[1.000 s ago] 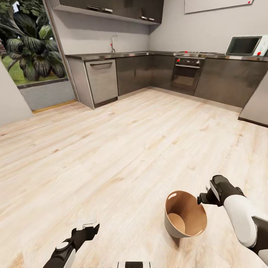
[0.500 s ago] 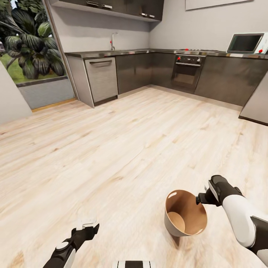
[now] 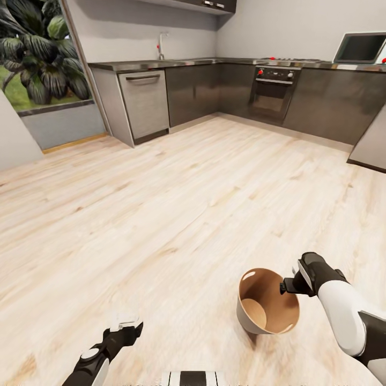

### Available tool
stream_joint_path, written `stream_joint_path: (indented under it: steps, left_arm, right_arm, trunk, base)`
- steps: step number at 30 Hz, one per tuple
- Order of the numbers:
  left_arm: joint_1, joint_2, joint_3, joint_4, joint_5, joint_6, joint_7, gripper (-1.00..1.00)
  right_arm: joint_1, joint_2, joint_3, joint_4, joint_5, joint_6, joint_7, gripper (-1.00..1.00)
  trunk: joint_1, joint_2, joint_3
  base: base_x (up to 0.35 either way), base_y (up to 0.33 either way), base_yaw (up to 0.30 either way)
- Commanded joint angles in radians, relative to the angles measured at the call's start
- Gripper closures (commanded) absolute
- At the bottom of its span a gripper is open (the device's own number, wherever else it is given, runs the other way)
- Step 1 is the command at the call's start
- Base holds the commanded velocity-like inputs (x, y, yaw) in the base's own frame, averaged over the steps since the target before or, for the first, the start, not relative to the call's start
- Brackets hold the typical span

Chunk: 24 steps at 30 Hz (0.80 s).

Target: Put the three can of soda from the living room inside the tash can in the kitchen.

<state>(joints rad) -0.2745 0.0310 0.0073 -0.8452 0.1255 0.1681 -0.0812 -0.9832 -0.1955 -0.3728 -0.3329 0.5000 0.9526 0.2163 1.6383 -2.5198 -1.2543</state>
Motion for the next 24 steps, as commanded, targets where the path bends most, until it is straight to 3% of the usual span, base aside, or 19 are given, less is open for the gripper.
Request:
stream_joint_path:
  steps: [1, 21, 24]
  left_arm:
    - [0.0, 0.0, 0.0, 0.0, 0.0, 0.0, 0.0, -1.0]
    - [0.0, 0.0, 0.0, 0.0, 0.001, -0.001, 0.002, -1.0]
    - [0.0, 0.0, -0.001, 0.0, 0.0, -0.001, 0.002, -1.0]
  right_arm:
    - [0.0, 0.0, 0.0, 0.0, 0.0, 0.0, 0.0, -1.0]
    - [0.0, 0.001, 0.0, 0.0, 0.001, 0.0, 0.0, -1.0]
    - [0.0, 0.001, 0.0, 0.0, 0.001, 0.0, 0.0, -1.0]
  trunk:
    - [0.0, 0.0, -0.004]
    - [0.001, -0.001, -0.012]
    - [0.003, -0.001, -0.023]
  base:
    - [0.0, 0.0, 0.0]
    - [0.0, 0.0, 0.0]
    - [0.0, 0.0, 0.0]
